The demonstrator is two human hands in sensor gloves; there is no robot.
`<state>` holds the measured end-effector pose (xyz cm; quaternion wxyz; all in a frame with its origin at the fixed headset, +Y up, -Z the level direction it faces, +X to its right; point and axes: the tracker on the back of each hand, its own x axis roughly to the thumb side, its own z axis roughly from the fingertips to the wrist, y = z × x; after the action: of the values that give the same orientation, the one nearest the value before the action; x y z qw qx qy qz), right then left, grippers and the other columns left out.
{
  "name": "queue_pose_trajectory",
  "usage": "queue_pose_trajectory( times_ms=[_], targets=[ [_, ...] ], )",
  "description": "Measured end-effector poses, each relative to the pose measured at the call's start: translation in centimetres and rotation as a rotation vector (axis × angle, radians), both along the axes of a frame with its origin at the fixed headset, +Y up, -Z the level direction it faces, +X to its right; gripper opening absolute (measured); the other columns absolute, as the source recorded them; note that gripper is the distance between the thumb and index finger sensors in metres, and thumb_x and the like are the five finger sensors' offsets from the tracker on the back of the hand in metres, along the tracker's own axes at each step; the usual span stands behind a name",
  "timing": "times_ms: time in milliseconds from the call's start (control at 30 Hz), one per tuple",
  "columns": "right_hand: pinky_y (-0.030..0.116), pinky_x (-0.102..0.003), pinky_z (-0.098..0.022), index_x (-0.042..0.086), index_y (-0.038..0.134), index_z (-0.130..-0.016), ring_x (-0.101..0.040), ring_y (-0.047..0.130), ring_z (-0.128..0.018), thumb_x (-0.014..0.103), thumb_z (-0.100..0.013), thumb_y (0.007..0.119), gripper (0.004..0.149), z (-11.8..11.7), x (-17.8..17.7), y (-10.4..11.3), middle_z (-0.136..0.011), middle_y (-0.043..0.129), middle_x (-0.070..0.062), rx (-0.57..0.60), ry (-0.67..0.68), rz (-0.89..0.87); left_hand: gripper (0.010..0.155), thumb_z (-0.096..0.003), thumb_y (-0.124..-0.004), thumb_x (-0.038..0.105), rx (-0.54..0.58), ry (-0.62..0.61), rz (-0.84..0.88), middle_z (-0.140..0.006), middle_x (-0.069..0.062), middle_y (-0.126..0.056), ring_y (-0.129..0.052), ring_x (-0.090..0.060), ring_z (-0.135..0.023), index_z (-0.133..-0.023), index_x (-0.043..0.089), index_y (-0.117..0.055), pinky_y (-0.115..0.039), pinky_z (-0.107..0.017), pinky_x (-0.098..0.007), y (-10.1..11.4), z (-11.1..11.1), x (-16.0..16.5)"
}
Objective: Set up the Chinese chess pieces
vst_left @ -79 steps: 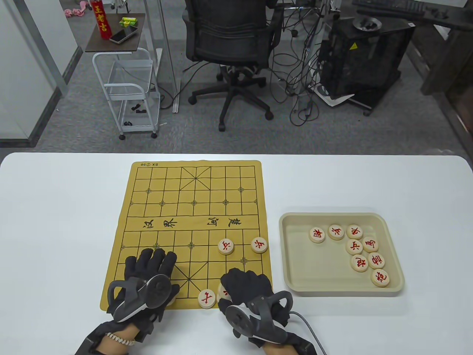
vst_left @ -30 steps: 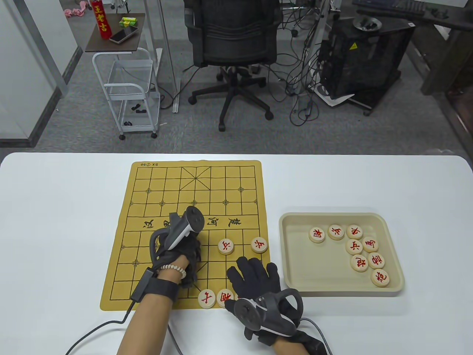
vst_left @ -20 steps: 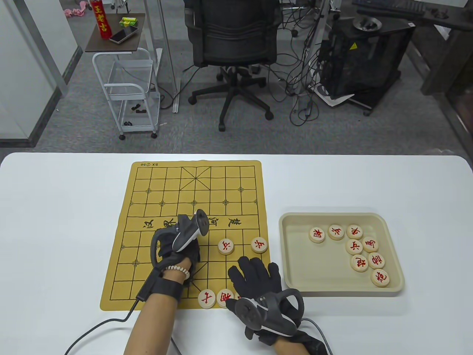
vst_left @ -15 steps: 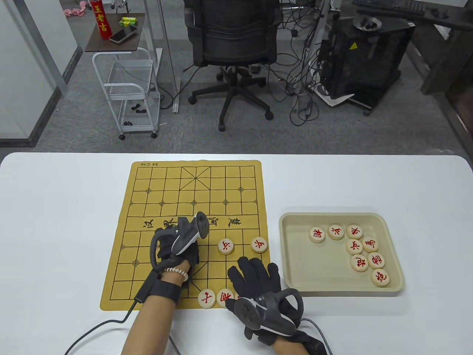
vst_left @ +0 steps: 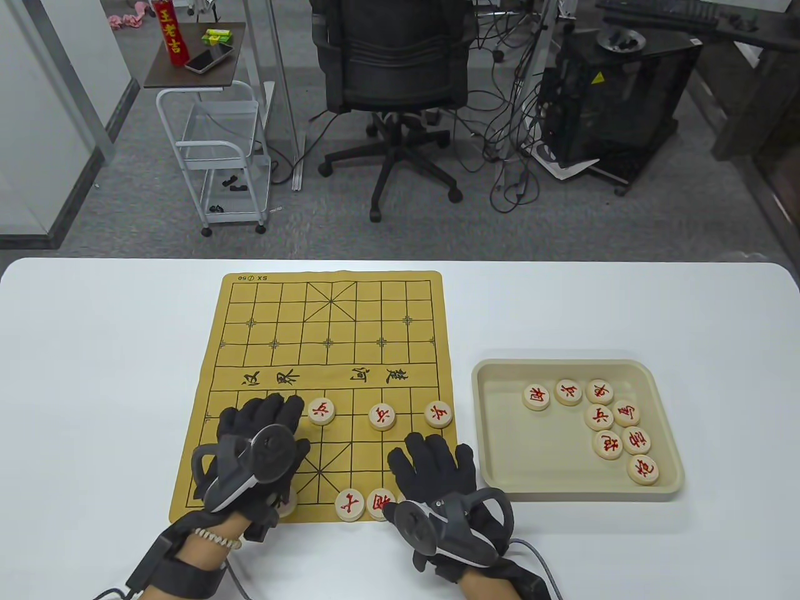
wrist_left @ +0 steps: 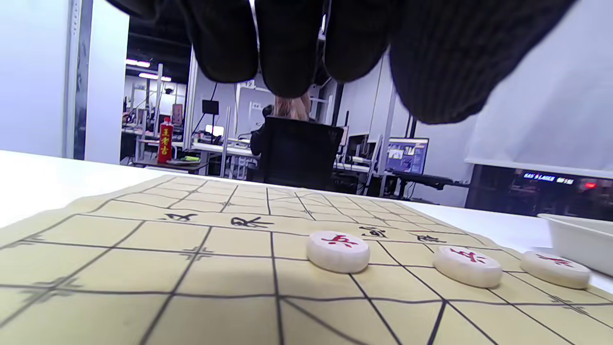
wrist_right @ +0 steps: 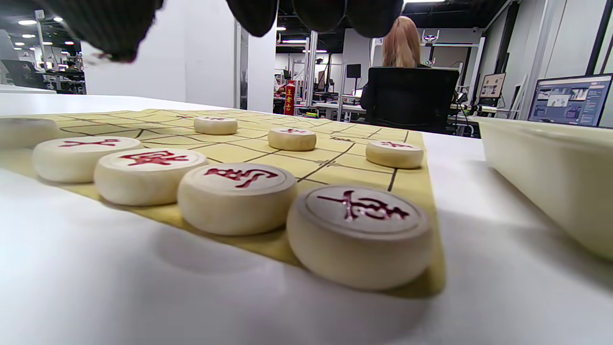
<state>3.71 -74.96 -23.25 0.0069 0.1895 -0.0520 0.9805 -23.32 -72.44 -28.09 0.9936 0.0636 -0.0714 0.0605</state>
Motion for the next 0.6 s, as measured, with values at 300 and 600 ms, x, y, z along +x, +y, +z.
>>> queue_pose_trajectory(
  times_ms=[300, 600],
  targets=[
    [0.046, -0.073, -0.077, 0.028, 0.051, -0.115, -0.045, 0.054, -0.114, 0.06, -0.048, 0.08, 0.08, -0.8, 0.6, -0.4, -0.122, 0.048, -0.011, -0.017, -0.049, 0.006, 0.083, -0.039, -0.082, 0.054, 0.05, -0.039, 0.009, -0.119, -0.013, -0.052, -0.056, -0.048, -0.109, -0.109, 0.03, -0.046, -0.039, -0.074, -0.073, -1.5, 3.4, -2.0],
    [0.059, -0.063, -0.076, 0.026, 0.059, -0.112, -0.042, 0.063, -0.109, 0.051, -0.048, 0.087, 0.074, -4.0, 7.9, 2.5, -0.12, 0.054, -0.011, -0.027, -0.383, 0.01, 0.083, -0.039, -0.083, 0.054, 0.063, -0.017, 0.024, -0.119, -0.013, -0.052, -0.056, -0.048, -0.109, -0.109, 0.03, -0.045, -0.039, -0.074, -0.074, -1.2, 3.5, -2.5]
  ],
)
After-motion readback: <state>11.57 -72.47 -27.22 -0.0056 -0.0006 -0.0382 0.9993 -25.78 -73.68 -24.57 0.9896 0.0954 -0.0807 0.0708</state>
